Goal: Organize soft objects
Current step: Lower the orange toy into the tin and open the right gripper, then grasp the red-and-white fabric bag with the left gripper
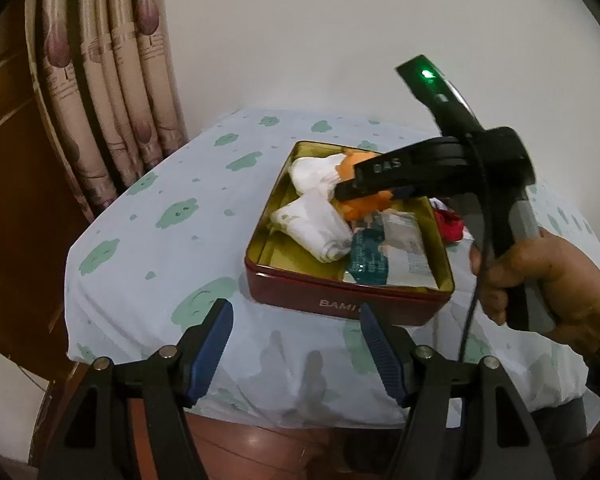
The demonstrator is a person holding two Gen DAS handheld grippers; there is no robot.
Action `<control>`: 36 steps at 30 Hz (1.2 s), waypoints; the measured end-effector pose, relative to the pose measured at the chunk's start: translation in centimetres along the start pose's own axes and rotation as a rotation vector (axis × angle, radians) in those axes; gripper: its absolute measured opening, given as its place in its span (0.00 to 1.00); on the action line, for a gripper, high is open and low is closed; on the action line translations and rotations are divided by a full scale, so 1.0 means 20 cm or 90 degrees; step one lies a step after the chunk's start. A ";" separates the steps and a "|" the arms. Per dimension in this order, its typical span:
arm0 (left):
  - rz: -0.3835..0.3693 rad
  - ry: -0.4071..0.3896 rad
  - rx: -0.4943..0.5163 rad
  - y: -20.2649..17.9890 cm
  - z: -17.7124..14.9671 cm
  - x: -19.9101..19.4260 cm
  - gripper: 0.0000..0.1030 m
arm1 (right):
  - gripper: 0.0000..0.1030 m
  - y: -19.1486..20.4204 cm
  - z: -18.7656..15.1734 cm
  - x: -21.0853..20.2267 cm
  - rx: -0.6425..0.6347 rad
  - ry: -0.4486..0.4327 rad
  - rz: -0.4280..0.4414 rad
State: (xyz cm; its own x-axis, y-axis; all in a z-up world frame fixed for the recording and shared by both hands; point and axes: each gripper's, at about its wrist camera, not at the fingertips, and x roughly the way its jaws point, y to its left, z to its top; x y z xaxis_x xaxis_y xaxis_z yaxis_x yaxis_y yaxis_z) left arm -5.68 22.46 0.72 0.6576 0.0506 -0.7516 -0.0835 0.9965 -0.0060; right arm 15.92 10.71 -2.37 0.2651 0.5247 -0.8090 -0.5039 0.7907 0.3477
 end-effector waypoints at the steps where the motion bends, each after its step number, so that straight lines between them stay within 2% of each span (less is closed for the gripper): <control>1: -0.005 0.001 -0.001 0.00 0.00 0.00 0.66 | 0.45 0.00 0.00 0.00 0.001 0.000 -0.003; 3: -0.008 0.011 -0.006 0.01 0.00 0.02 0.66 | 0.46 0.00 0.00 -0.03 0.006 -0.013 -0.004; 5: -0.010 0.017 -0.012 0.02 -0.01 0.03 0.66 | 0.49 -0.03 -0.02 -0.15 0.023 -0.073 0.017; 7: -0.017 0.019 -0.018 0.03 -0.01 0.04 0.66 | 0.61 -0.09 -0.05 -0.29 0.045 -0.131 0.057; 8: -0.020 0.019 -0.021 0.03 -0.01 0.04 0.66 | 0.71 -0.14 -0.10 -0.40 0.051 -0.171 0.066; 9: -0.021 0.018 -0.020 0.03 -0.01 0.03 0.66 | 0.76 -0.16 -0.13 -0.46 0.051 -0.189 0.059; 11: -0.020 0.014 -0.010 0.01 -0.02 0.02 0.66 | 0.76 -0.27 -0.26 -0.63 0.053 -0.232 0.008; 14: -0.036 0.013 0.016 -0.04 -0.02 0.01 0.66 | 0.76 -0.47 -0.48 -0.78 0.053 -0.226 -0.106; 15: -0.055 0.015 0.024 -0.07 -0.02 0.01 0.66 | 0.76 -0.53 -0.55 -0.81 0.047 -0.219 -0.149; 16: -0.074 0.018 0.033 -0.10 -0.02 0.00 0.66 | 0.76 -0.62 -0.65 -0.85 0.032 -0.203 -0.215; 19: -0.131 0.033 0.061 -0.20 -0.02 -0.02 0.66 | 0.76 -0.83 -0.85 -0.93 0.029 -0.161 -0.341; 22: -0.184 0.043 0.094 -0.34 -0.01 -0.03 0.66 | 0.76 -1.01 -1.00 -1.03 0.043 -0.158 -0.425; 24: -0.222 0.057 0.104 -0.42 0.03 -0.02 0.66 | 0.76 -1.10 -1.07 -1.07 0.055 -0.159 -0.460; 26: -0.256 0.070 0.106 -0.50 0.07 -0.01 0.66 | 0.76 -1.19 -1.12 -1.10 0.091 -0.170 -0.447; 28: -0.269 0.073 0.117 -0.59 0.13 0.01 0.66 | 0.76 -1.27 -1.18 -1.13 0.142 -0.188 -0.405; 31: -0.251 0.073 0.144 -0.69 0.23 0.04 0.66 | 0.76 -1.31 -1.20 -1.14 0.175 -0.205 -0.378; 32: -0.246 0.074 0.153 -0.72 0.26 0.06 0.66 | 0.78 -1.32 -1.20 -1.15 0.179 -0.214 -0.366; 33: -0.246 0.081 0.160 -0.75 0.30 0.09 0.66 | 0.85 -1.31 -1.20 -1.15 0.179 -0.219 -0.359; 34: -0.247 0.091 0.166 -0.77 0.34 0.13 0.66 | 0.88 -1.31 -1.21 -1.15 0.176 -0.222 -0.352; 36: -0.245 0.101 0.184 -0.83 0.40 0.20 0.66 | 0.90 -1.29 -1.21 -1.15 0.162 -0.231 -0.340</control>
State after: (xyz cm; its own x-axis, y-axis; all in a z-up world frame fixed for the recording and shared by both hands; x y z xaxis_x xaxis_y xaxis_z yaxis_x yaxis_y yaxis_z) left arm 4.31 6.75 3.21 0.4764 -0.3131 -0.8216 0.3677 0.9198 -0.1372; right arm 2.90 -29.45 -4.22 0.7039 0.0802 -0.7057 -0.0308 0.9961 0.0825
